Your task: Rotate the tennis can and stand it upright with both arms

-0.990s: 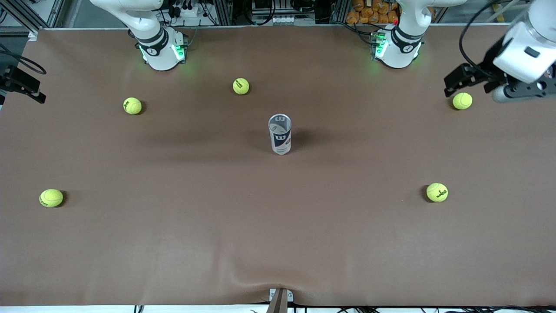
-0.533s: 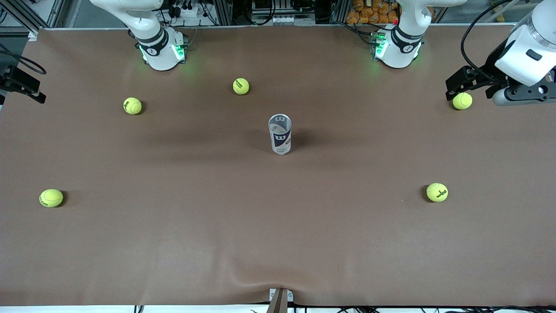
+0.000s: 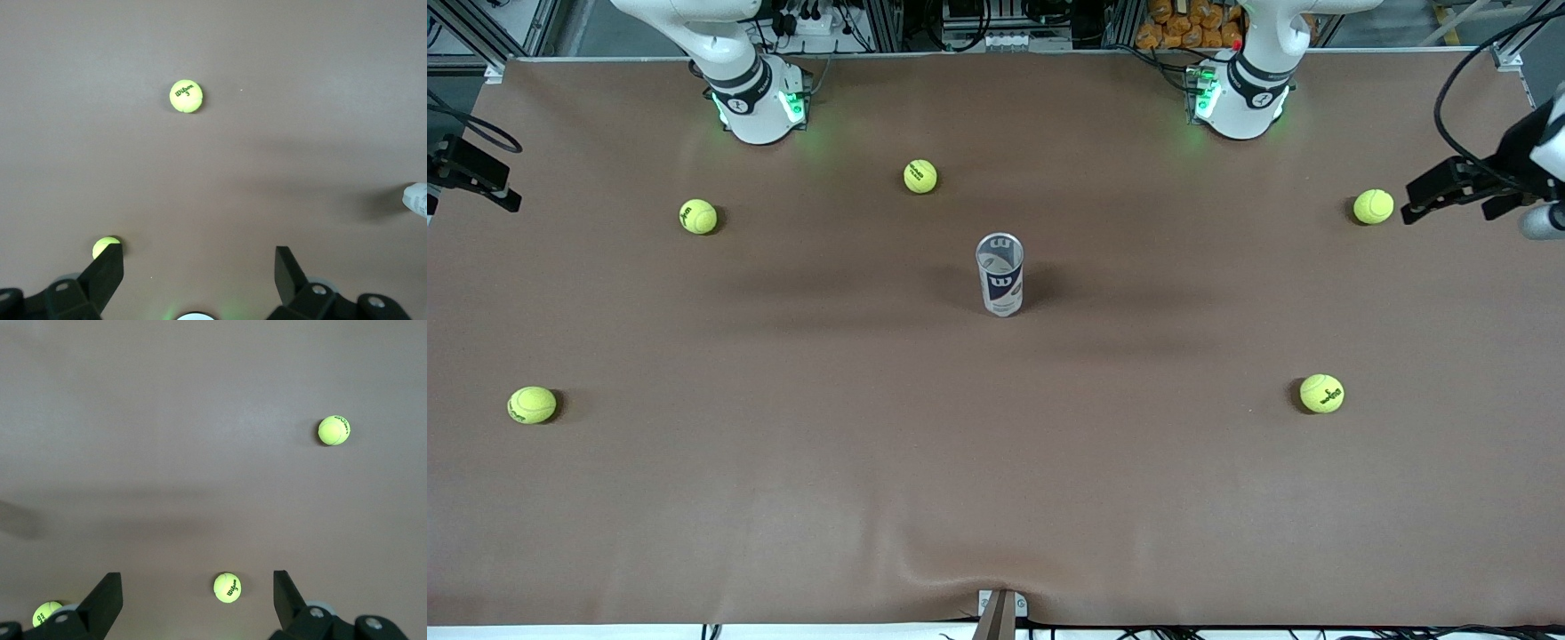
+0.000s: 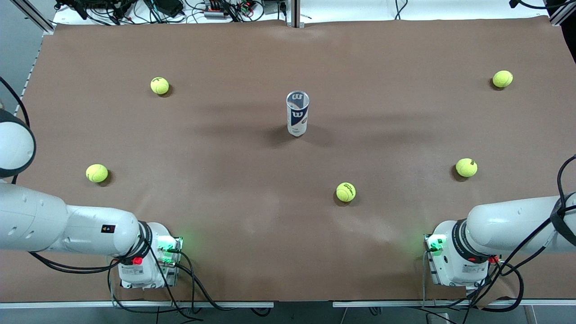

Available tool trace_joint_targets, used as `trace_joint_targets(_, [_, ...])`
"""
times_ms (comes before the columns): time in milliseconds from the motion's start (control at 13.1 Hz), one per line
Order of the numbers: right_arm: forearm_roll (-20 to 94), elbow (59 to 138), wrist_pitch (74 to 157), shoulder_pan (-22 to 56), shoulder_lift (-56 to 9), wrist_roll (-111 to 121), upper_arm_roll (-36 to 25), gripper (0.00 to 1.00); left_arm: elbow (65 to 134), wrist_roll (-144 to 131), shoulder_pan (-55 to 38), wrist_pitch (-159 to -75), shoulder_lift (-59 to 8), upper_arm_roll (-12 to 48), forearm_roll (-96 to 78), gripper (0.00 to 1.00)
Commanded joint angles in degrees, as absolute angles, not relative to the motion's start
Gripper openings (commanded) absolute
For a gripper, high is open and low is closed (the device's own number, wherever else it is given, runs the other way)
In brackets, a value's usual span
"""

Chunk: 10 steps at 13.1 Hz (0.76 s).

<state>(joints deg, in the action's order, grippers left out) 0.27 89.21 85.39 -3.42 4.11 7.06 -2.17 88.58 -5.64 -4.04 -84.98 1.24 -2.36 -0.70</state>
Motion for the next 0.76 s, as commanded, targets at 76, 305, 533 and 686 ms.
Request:
trace_joint_targets(76, [0.09,88.42,85.25,-3.87,3.69,6.68,-1.93,1.0,88.42,-5.27,-4.31,-85.17,1.5,-2.46,0.53,1.0])
trace_joint_targets(305, [0.09,88.42,85.25,-3.87,3.69,6.68,-1.93,1.0,88.68,-5.27,-4.31,-85.17,1.49,-2.46,0.44,1.0])
trace_joint_targets(533, [0.09,88.42,85.34,-3.95,3.69,6.68,-1.85,1.0,88.59,-5.71,-4.22,-85.17,1.49,-2.46,0.35,1.0])
trace_joint_targets(686, [0.09,88.42,85.34,-3.87,3.69,6.77,-1.85,1.0,88.59,-6.06,-4.31,-85.08,1.49,-2.46,0.44,1.0])
